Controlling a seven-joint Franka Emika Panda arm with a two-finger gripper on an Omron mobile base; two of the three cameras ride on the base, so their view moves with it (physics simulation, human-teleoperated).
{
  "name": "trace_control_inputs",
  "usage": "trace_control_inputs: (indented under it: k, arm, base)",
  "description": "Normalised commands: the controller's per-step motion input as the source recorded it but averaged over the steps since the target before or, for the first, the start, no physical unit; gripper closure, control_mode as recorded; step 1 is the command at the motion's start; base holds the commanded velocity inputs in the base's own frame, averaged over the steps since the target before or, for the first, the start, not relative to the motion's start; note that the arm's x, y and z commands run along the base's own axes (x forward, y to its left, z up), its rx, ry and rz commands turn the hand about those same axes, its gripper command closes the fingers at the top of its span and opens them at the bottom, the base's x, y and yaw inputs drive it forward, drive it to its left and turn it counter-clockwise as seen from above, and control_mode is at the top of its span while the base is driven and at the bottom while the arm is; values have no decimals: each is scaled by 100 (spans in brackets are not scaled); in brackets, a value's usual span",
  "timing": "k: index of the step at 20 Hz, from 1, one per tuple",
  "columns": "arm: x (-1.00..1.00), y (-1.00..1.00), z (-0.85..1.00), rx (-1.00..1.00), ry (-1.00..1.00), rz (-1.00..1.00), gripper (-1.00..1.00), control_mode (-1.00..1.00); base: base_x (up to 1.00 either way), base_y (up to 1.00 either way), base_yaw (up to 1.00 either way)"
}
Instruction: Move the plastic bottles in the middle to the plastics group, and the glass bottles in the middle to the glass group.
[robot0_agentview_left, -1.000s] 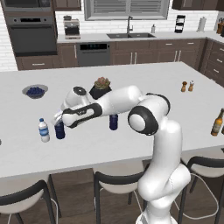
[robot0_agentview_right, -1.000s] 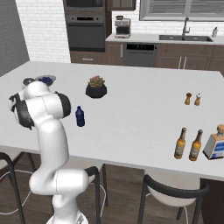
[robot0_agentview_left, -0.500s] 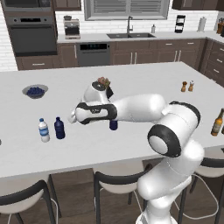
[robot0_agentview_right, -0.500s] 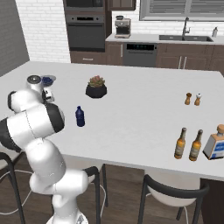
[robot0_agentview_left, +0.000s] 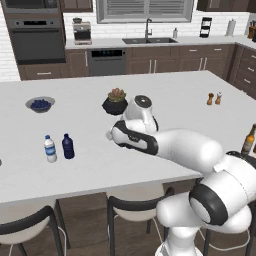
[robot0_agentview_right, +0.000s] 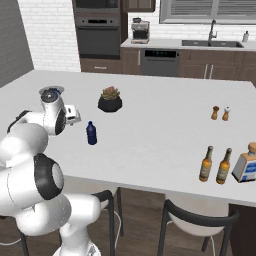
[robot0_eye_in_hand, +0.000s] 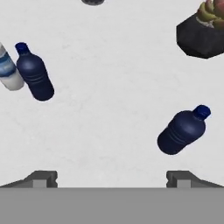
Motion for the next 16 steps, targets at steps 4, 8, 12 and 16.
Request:
trace_control_inputs:
  k: [4,8,12,16]
  arm:
    - [24,-96,53,-5,2,-37,-100,-100]
    - [54,-61,36,7,10,-23,-100,-100]
    - [37,-15,11,8,10,-2,-100,-100]
    - [0,0,-17,6,3,0,-100,-100]
  base:
    - [0,0,0]
    - [0,0,0]
    - [0,0,0]
    - [0,0,0]
